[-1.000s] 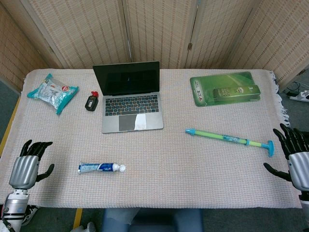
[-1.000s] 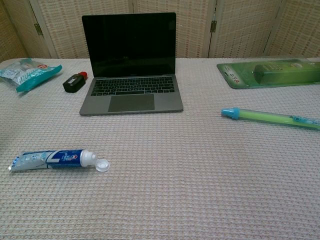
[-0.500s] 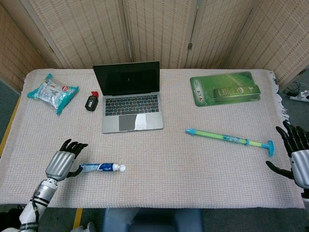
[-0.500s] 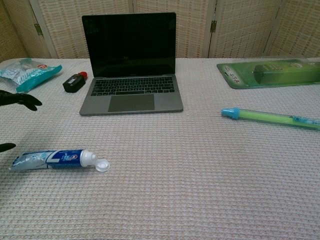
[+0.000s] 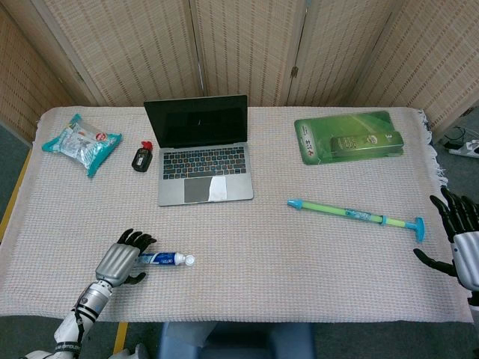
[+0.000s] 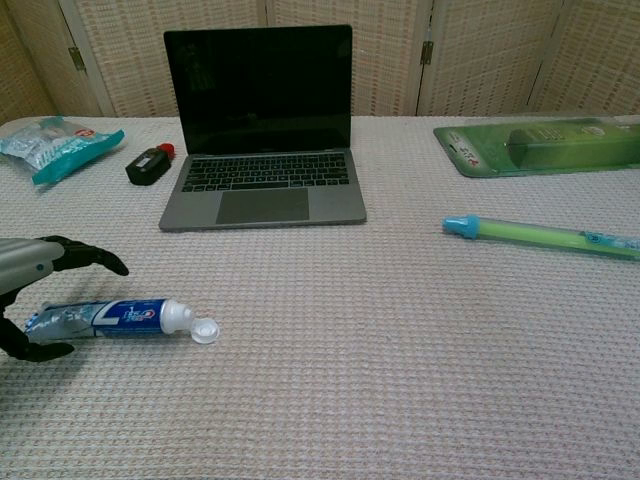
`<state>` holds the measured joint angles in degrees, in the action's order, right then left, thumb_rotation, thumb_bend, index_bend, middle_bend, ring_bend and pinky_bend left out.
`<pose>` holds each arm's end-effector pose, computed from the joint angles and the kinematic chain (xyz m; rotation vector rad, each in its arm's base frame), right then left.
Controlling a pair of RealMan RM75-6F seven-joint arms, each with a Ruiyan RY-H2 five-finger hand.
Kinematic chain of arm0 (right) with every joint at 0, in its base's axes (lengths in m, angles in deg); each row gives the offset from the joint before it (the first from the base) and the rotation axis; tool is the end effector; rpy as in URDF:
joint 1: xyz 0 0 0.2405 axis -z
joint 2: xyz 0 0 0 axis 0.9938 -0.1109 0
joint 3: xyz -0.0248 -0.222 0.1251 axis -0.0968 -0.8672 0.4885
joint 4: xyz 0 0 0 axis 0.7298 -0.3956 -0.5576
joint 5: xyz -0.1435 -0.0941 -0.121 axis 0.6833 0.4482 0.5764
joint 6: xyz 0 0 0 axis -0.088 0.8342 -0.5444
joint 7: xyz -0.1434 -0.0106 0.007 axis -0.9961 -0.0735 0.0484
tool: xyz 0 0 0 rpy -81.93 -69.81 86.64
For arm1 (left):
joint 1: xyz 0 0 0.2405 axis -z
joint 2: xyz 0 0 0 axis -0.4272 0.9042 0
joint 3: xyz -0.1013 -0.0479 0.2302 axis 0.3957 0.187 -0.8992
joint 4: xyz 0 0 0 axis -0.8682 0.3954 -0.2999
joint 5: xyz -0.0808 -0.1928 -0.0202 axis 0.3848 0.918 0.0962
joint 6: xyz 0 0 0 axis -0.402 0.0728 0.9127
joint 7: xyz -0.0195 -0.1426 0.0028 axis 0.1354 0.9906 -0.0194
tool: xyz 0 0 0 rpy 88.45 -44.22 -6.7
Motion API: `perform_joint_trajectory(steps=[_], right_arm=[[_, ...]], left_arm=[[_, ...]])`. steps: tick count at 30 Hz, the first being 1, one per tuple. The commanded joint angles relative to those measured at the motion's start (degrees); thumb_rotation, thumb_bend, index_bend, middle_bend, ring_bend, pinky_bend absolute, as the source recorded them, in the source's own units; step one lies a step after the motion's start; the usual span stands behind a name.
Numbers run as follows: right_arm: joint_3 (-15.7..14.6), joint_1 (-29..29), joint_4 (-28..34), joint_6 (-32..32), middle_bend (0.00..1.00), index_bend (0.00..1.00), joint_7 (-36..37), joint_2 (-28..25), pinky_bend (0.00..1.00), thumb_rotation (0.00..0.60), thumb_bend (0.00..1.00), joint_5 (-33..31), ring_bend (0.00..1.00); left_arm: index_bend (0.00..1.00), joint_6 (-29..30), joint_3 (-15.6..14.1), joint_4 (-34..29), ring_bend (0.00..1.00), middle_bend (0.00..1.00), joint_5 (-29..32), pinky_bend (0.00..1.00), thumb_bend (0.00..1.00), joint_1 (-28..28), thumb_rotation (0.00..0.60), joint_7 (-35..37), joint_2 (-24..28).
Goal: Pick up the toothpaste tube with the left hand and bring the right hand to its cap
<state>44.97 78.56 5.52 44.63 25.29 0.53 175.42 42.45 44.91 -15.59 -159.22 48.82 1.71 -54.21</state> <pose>-0.3139 -0.1906 0.2020 1.3647 -0.7885 1.0870 -0.2447 0.2453 0.0103 -1.8589 -1.0406 -0.7275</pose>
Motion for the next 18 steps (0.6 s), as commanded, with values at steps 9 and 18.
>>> perform_joint_trajectory(steps=[9,18], right_arm=[[0.1,-0.2,-0.1,-0.4,0.02,0.00,-0.1,0.2,0.00,0.600,0.20,0.0,0.00],[0.1,-0.1,0.2,-0.4,0.02,0.00,-0.5,0.1,0.00,0.600,0.20,-0.3,0.00]], left_arm=[[0.36,2.3,-0.2,5.3,0.27,0.34,-0.8,0.15,0.32,-0.5,0.600,3.2,-4.9],[0.41,3.1,0.1,8.0,0.33,0.40,-1.0,0.20,0.34,-0.5,0.600,5.8,-6.7]])
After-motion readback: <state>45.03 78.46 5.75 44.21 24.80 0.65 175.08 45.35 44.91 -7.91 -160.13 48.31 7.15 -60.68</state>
